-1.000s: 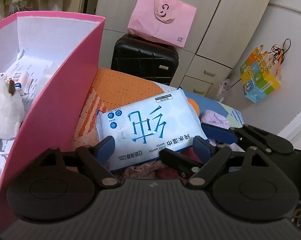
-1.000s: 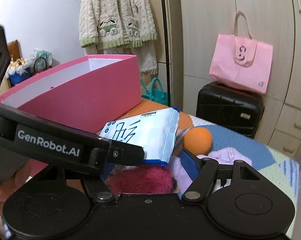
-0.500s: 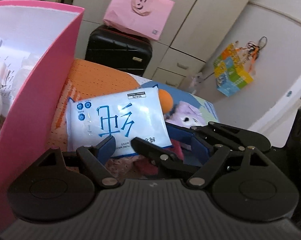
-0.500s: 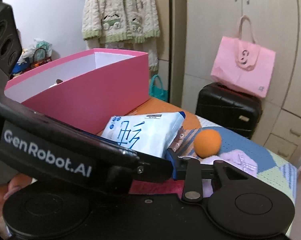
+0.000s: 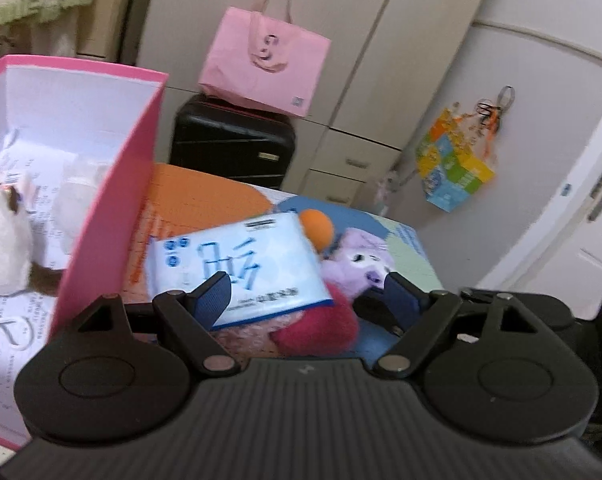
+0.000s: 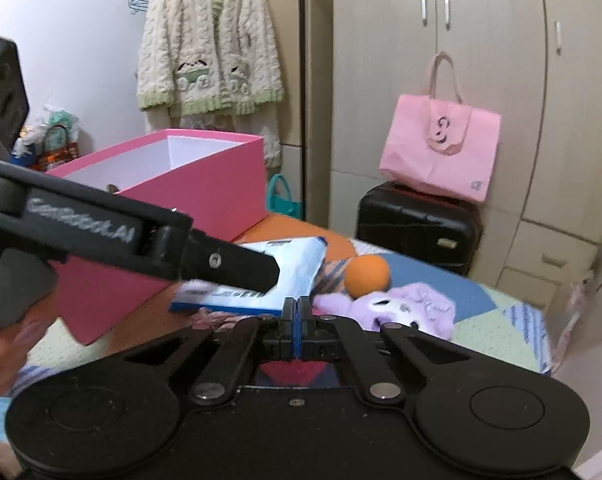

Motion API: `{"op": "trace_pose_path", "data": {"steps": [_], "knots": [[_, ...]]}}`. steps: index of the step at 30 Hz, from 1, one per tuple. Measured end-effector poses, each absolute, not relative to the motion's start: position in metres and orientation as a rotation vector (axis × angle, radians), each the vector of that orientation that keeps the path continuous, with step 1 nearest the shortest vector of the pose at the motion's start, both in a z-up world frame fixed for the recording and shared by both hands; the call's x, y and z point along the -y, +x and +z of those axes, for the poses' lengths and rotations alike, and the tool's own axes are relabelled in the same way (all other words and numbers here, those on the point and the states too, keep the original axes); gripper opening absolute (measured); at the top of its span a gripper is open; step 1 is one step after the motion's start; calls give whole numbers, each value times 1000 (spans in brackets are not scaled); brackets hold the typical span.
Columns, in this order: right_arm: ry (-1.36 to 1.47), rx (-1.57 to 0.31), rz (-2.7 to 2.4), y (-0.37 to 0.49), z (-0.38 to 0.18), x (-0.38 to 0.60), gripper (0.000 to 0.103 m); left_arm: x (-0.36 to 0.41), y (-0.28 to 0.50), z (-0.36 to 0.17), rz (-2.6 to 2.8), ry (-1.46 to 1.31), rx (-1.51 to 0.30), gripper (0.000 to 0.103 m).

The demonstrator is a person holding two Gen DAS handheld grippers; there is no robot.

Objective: Organize soft objects
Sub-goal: 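Close the left tool on the floral cloth while the right tool grasps the pom-pom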

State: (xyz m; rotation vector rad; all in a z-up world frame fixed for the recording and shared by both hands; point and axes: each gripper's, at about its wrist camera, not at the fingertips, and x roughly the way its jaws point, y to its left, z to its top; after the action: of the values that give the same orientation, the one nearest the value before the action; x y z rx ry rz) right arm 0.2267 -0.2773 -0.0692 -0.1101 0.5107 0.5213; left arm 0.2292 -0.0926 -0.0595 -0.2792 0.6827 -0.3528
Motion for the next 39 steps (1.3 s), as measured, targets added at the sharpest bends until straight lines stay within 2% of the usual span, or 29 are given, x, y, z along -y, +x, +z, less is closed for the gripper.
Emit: {"op": "trace_pose_path", "data": {"steps": [1, 3, 4, 5, 10, 16, 22, 24, 26, 39], "knots": [[-89, -509, 522, 227, -69, 279, 3, 91, 230, -60, -340, -280, -686, 84], [-63, -523, 511, 234, -69, 281, 21, 91, 232, -61, -329, -285, -699, 84], [-55, -540, 527, 240, -69, 280, 37, 91, 233, -61, -317, -289, -706, 84], [-44, -544, 535, 243, -70, 279, 44, 91, 234, -62, -303, -296, -711, 85], [-26, -579, 542, 258, -76, 270, 45, 96, 250, -63, -254, -314, -730, 85], [-94, -561, 548, 242, -80, 276, 63, 92, 233, -65, -334, -244, -701, 83], [-216, -535, 550, 228, -82, 265, 64, 99, 228, -72, -349, -196, -704, 76], [-231, -524, 568, 224, -81, 263, 66, 100, 226, -73, -367, -196, -711, 65], [-240, -526, 595, 223, -82, 261, 71, 100, 222, -74, -375, -176, -711, 59], [-392, -506, 562, 220, -113, 242, 74, 99, 208, -92, -329, -120, -727, 55]]}}
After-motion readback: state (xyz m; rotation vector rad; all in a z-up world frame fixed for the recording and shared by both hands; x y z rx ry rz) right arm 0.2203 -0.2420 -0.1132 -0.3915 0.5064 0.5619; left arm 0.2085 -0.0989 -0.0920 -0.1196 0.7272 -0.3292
